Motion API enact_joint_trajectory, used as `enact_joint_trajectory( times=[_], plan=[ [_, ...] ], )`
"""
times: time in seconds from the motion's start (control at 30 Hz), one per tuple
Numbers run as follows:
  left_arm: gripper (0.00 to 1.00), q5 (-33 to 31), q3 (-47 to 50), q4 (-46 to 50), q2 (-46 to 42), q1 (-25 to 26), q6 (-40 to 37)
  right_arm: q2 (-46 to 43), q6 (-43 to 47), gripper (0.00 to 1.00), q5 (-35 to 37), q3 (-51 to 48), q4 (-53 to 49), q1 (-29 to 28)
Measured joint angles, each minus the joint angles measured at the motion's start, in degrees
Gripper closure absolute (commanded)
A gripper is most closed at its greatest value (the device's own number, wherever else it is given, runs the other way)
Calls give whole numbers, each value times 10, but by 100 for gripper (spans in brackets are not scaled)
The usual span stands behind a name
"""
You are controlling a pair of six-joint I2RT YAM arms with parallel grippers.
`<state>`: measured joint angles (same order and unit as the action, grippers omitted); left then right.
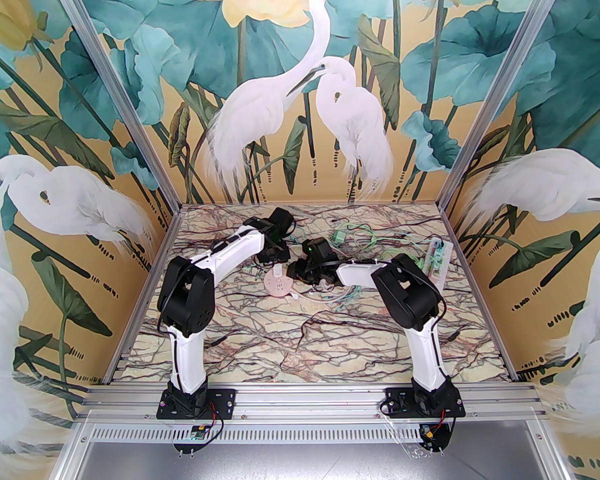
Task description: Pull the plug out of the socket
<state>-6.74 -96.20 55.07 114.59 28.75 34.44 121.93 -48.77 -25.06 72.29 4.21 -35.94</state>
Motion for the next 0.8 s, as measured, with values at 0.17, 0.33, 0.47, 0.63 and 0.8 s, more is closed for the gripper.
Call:
enact_joint_trajectory(
  times=[0.17,0.33,0.47,0.63,0.8],
  plan=[
    [82,1,0,0,0,0,0,0,0,65,0,0,0,0],
    [83,17,-3,3,1,-11,-6,0,0,65,1,0,0,-1],
    [85,27,-6,6,2,-14,-7,0,0,65,2,1,-1,-1],
    [86,26,32,-23,-24,-10,-4,1,0,65,2,3,-4,-1],
    [87,-17,106,-69,-78,25,5,1,0,65,2,3,-4,-1]
  ],
)
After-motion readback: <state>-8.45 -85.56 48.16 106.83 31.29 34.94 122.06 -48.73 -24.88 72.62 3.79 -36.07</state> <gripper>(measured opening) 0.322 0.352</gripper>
